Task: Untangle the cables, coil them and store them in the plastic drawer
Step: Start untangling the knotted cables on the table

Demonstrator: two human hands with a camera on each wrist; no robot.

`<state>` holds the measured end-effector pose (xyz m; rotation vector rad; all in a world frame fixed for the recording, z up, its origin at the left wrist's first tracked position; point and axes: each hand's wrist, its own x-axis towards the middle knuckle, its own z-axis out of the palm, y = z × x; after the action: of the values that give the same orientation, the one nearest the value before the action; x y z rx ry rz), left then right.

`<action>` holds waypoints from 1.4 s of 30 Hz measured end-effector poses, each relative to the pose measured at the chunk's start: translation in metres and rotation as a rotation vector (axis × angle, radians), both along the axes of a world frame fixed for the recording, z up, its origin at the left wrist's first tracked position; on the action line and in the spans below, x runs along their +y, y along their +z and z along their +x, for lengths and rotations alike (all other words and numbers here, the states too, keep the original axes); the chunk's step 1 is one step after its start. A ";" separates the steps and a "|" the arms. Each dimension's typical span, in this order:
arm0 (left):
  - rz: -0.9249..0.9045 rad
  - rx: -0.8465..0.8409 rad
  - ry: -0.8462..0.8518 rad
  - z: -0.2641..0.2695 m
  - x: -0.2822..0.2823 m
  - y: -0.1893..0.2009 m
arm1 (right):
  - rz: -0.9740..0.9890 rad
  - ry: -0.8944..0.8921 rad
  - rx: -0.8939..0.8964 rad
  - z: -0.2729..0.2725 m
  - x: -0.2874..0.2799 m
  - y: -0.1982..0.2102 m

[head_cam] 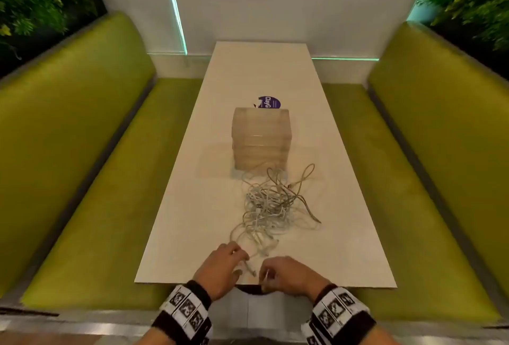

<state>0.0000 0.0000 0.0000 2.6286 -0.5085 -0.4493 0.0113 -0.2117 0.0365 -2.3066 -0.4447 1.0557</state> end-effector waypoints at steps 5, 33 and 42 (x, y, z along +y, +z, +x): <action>0.052 -0.044 -0.004 0.016 -0.015 -0.006 | -0.166 -0.074 -0.186 0.018 0.041 -0.024; -1.516 0.076 0.808 0.015 -0.002 0.074 | 0.441 -0.260 -0.137 0.049 0.027 -0.021; -0.935 0.076 0.703 0.023 0.025 0.050 | 0.526 -0.328 -0.260 0.079 0.006 -0.008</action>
<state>0.0231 0.0253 0.0503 1.7009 0.2210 -0.0397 0.0899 -0.2056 0.0283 -1.9514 -0.3706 0.4162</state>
